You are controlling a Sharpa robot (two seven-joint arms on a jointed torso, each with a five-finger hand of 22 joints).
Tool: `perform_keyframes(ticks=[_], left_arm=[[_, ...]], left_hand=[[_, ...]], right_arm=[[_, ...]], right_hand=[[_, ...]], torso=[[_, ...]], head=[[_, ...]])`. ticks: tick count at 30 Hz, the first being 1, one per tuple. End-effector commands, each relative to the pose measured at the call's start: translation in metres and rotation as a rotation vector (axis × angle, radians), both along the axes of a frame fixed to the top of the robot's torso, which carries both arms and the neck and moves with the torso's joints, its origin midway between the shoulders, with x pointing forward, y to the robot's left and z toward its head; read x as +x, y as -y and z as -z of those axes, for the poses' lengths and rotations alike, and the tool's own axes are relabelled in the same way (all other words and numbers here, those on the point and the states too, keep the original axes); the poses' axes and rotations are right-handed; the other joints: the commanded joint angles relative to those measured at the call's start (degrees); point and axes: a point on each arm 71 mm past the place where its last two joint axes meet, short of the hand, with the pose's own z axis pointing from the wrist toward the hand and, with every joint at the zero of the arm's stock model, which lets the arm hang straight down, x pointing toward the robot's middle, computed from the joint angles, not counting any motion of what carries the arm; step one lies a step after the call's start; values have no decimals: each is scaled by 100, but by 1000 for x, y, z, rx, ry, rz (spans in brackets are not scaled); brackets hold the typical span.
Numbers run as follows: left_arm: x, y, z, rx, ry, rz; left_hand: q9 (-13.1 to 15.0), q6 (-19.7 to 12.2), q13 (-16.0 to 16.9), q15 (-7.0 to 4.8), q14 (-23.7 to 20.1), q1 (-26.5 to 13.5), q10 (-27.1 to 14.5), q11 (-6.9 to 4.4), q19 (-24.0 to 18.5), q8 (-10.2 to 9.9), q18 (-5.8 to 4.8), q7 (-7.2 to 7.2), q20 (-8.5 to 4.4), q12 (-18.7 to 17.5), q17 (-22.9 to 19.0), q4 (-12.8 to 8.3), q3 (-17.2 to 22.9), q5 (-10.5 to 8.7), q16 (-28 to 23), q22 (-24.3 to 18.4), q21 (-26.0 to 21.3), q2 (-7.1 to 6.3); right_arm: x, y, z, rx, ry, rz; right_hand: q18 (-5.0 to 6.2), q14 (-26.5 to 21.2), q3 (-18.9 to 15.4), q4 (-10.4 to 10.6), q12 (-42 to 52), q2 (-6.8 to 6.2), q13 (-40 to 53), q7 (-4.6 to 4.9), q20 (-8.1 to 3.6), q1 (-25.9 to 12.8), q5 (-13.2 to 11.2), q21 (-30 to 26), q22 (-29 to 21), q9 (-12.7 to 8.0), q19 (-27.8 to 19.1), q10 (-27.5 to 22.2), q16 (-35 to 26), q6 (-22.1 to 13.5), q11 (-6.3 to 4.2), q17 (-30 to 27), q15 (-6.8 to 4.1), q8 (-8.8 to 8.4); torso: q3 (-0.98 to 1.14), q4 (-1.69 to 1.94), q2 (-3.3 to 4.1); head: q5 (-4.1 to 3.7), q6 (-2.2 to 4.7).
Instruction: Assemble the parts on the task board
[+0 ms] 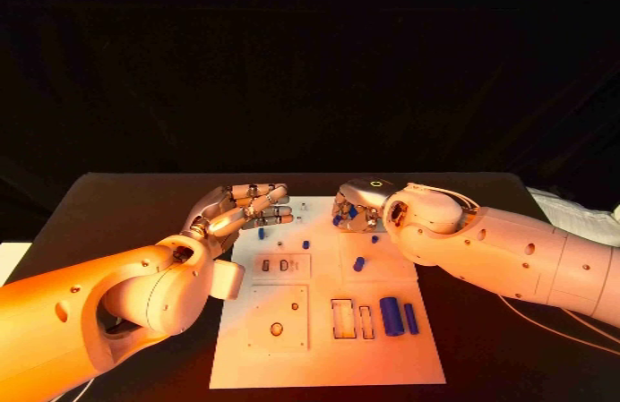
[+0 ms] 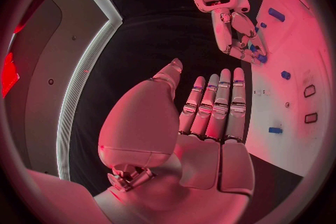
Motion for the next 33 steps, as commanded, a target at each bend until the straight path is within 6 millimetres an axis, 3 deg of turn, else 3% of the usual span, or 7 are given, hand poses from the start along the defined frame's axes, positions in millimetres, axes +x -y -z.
perform_keyframes(ticks=[1,9,14,19,33], left_arm=[[0,0,-1,-13,-1,12],[1,-4,-1,-10,-3,3],[2,-6,0,-8,-4,-1],[3,-7,0,-7,-4,-4],[1,-6,-3,-11,-1,5]], left_hand=[[-4,26,-3,8,40,-51,19,34,41,-21,64,183,8,-30,5,-32,9,18,-22,-2,26,8],[-5,19,-3,11,37,-51,12,39,45,-27,63,190,8,-36,5,-38,13,18,-26,-3,27,8],[-5,16,-4,13,34,-50,8,42,44,-29,61,193,9,-39,4,-43,15,17,-29,-4,26,8],[-5,16,-4,13,34,-50,8,42,44,-29,61,193,9,-39,4,-43,15,17,-29,-4,26,8],[-6,13,-4,15,31,-48,4,44,43,-32,60,195,9,-43,4,-50,19,18,-33,-6,24,8]], right_arm=[[-1,-4,-9,77,90,-17],[0,-11,-12,118,122,15],[5,-17,-13,136,141,38],[11,-23,-12,143,152,56],[16,-46,-11,151,158,63]], right_hand=[[-56,103,33,3,-5,86,2,-19,-41,-1,43,21,12,98,11,41,40,77,-8,11,-24,33],[-62,79,36,147,-72,12,-16,7,-24,-148,27,59,45,99,-11,-32,65,16,27,2,3,-32],[-62,78,37,173,-72,1,-15,8,-20,-169,15,67,53,101,-13,-38,78,13,29,14,6,-40],[-63,78,39,179,-73,1,-16,10,-19,-172,13,71,60,101,-11,-41,85,12,30,22,6,-43],[-65,80,48,199,-75,-2,-16,20,-16,-181,9,83,76,101,-8,-54,105,4,35,40,9,-53]], torso=[[2,0,14],[-11,18,26],[-8,11,27],[-10,27,42],[-24,65,128]], head=[[8,22],[10,48],[20,60],[20,68],[10,102]])
